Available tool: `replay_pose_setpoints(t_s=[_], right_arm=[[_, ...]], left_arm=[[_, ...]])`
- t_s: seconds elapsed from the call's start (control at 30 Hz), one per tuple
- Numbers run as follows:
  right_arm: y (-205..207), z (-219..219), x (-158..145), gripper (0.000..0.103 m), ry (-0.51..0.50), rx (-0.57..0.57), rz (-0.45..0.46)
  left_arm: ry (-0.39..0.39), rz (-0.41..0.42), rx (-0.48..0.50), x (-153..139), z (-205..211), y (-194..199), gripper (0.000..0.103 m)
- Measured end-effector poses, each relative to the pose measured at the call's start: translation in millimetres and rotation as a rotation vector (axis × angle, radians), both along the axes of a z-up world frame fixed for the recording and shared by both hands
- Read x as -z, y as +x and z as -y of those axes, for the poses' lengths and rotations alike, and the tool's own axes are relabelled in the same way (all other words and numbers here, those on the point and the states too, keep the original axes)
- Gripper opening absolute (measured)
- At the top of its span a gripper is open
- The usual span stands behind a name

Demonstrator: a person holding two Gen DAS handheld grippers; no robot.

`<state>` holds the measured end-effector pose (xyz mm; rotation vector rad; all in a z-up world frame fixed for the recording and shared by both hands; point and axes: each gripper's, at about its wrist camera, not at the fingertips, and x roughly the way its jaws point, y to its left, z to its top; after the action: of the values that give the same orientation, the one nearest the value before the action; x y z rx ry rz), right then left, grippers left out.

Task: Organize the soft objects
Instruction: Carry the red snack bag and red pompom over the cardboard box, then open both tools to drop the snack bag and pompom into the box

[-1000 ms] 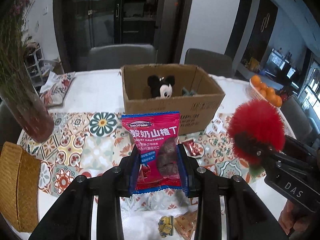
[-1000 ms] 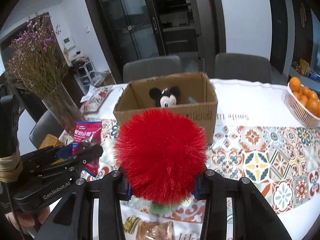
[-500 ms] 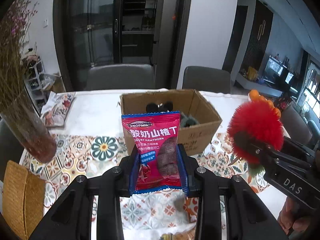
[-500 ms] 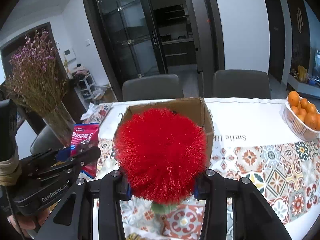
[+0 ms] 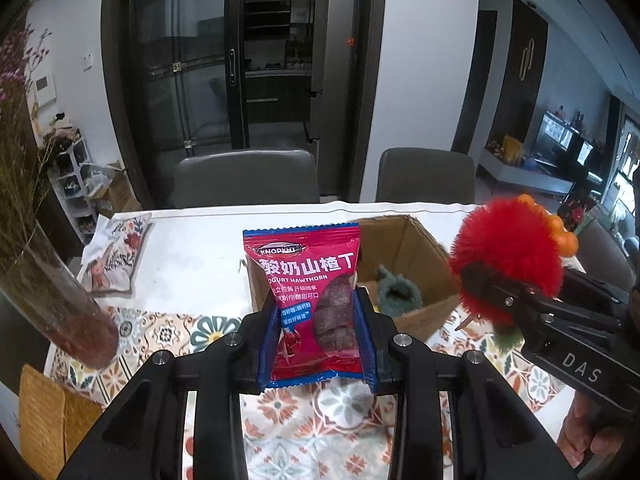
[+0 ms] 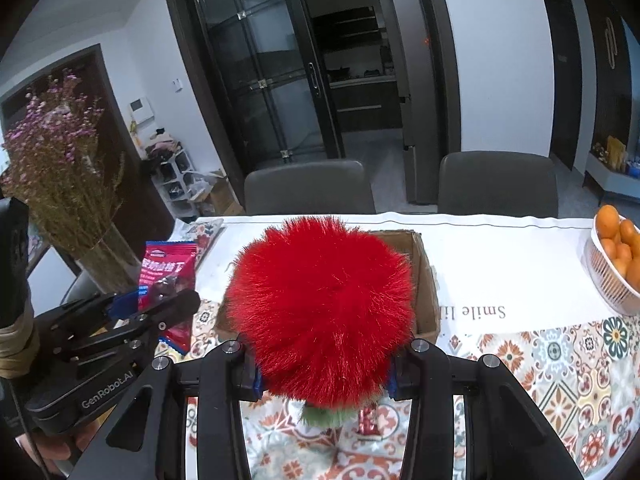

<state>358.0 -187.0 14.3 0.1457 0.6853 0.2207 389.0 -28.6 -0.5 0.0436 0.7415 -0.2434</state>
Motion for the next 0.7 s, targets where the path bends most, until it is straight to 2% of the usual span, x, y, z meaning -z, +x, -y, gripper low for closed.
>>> replay_pose_setpoints(t_s=[0.33, 0.47, 0.7], right_arm=[[48, 2, 1, 0.043, -0.016, -0.023, -0.044], [74, 2, 14, 0.043, -0.010, -0.052, -0.120], [106, -1, 48, 0.044, -0.061, -0.056, -0.229]], left_arm=[[0.023, -0.045, 0.008, 9, 5, 43, 0.034], [0.031, -0.084, 0.005, 17, 8, 60, 0.034], [0.082, -0.138, -0.001, 36, 15, 81, 0.034]])
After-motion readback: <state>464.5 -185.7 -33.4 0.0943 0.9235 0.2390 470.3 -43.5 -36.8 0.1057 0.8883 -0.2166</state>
